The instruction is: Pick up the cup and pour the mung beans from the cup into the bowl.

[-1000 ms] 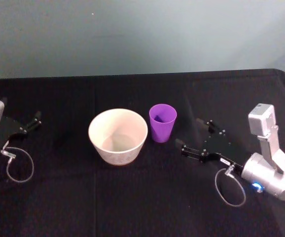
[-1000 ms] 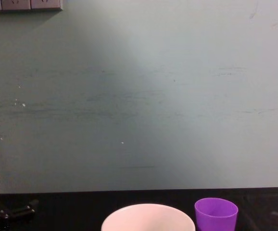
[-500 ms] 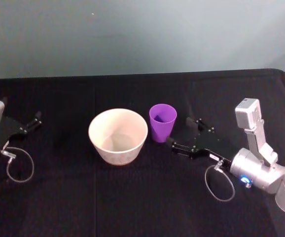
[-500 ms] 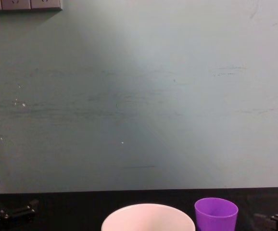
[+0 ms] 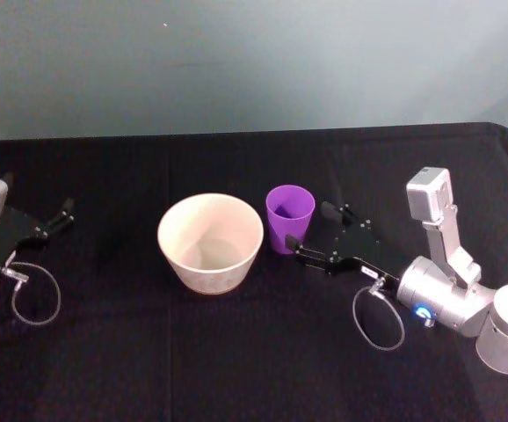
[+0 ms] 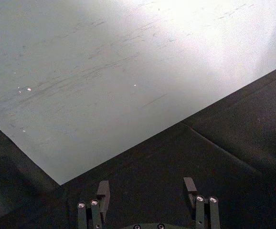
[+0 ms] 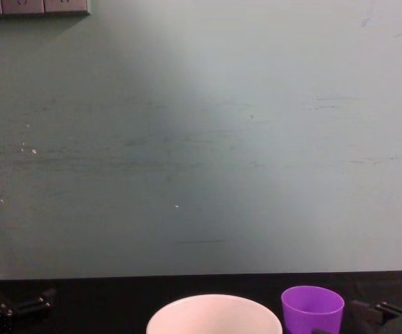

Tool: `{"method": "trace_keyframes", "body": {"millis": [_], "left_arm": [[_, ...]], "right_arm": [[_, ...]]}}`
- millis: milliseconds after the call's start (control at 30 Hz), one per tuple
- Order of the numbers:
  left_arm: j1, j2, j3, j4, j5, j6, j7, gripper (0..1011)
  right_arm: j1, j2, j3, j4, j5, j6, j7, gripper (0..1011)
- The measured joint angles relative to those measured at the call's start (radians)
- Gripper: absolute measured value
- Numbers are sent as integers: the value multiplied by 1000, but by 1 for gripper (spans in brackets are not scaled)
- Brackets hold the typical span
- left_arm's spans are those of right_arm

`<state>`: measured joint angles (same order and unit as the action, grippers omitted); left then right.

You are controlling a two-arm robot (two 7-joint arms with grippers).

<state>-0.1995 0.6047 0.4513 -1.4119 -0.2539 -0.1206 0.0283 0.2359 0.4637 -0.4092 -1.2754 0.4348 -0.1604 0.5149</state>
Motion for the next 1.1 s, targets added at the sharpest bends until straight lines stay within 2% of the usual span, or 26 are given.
{"method": "trace_keyframes", "body": {"millis": [167,400,800,1100], "left_arm": [[0,0,0,0,0,0,0,1000],[0,0,0,0,0,0,0,1000],[0,0,0,0,0,0,0,1000],[0,0,0,0,0,0,0,1000]], "right_arm": [[11,-20,2,15,-12,-11,11,1003],[28,-47,3,46,-51,-27,11,1003],[45,-87,19,83,-72,-38,17,1003],[53,-102,31,104,-88,-45,14,1003]]}}
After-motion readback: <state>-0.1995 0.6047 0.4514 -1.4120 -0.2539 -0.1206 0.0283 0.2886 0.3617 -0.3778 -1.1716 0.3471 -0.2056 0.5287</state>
